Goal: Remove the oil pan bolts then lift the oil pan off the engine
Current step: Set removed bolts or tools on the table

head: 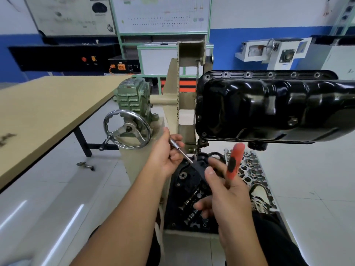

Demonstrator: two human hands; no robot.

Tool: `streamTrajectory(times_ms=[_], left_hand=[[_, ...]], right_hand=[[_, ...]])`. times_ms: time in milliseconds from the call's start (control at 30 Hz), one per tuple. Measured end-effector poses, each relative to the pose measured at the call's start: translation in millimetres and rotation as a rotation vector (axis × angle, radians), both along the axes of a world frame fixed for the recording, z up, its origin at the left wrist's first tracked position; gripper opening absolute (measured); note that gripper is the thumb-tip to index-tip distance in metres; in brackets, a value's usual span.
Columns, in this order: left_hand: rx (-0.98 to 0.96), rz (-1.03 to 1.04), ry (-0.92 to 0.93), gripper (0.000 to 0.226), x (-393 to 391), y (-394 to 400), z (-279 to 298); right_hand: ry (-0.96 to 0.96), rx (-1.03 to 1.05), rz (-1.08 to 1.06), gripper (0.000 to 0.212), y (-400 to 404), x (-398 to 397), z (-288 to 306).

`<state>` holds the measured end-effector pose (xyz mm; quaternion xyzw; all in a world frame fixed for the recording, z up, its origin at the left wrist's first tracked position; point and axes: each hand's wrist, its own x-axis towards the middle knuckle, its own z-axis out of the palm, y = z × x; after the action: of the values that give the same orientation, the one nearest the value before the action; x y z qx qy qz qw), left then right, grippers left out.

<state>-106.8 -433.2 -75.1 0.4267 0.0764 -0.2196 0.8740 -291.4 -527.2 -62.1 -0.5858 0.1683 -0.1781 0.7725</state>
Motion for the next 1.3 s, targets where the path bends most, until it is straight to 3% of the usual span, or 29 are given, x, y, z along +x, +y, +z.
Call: streamTrajectory(times_ms=[100, 200, 333, 433, 500, 600, 667, 733, 833, 933, 1133, 1233, 1300], left_hand=[[0.012, -0.075, -0.024, 0.06, 0.5, 21.8, 16.3], [0.052, -0.02, 0.053, 0.052, 5.2, 62.8, 35.3], [-0.043, 0.236, 0.186, 0.034, 6.6, 152.7, 65.6], [-0.034, 0.46, 0.085, 0.04, 0.1, 235.5, 86.1], [0.266, 0.68, -0.035, 0.046, -6.3, 295.5, 96.6], [1.089, 0.947, -0.226, 0.054, -16.4, 382.4, 95.9], [1.548, 0.837, -0.341, 0.054, -21.3, 425.2, 79.8], [1.739, 0.686, -0.401, 0.044, -18.4, 450.0, 61.3], [1.712, 0.656, -0.486, 0.02, -0.8, 456.6, 53.1], [1.729, 0.624, -0.508, 0.013, 13.1, 454.6, 51.3], [1.65, 0.757, -0.458, 0.018, 30.9, 462.2, 53.0], [1.676, 0.691, -0.449, 0.028, 43.4, 457.6, 54.4], [1.797, 0.532, -0.498, 0.042, 49.0, 454.8, 54.6]], right_hand=[[0.06, 0.06, 0.044, 0.024, 4.4, 3.7, -2.8], [0.004, 0.192, 0.099, 0.022, 22.0, 8.2, 5.1], [-0.05, 0.301, 0.231, 0.021, 73.8, 17.1, 22.5], [-0.021, 0.34, 0.365, 0.022, 124.0, 22.3, 32.8], [0.02, 0.347, 0.459, 0.022, 156.6, 24.7, 38.0], [0.08, 0.377, 0.545, 0.019, 199.1, 33.4, 41.5], [0.127, 0.4, 0.561, 0.019, 224.0, 40.5, 43.0], [0.153, 0.414, 0.573, 0.019, 245.7, 46.6, 43.3], [0.149, 0.429, 0.578, 0.02, 268.3, 54.9, 38.0], [0.138, 0.467, 0.545, 0.019, 282.5, 60.7, 32.3], [0.088, 0.461, 0.515, 0.018, 290.4, 72.3, 37.1], [0.066, 0.46, 0.492, 0.018, 286.5, 79.6, 39.8], [0.059, 0.461, 0.487, 0.018, 285.2, 82.1, 39.2]])
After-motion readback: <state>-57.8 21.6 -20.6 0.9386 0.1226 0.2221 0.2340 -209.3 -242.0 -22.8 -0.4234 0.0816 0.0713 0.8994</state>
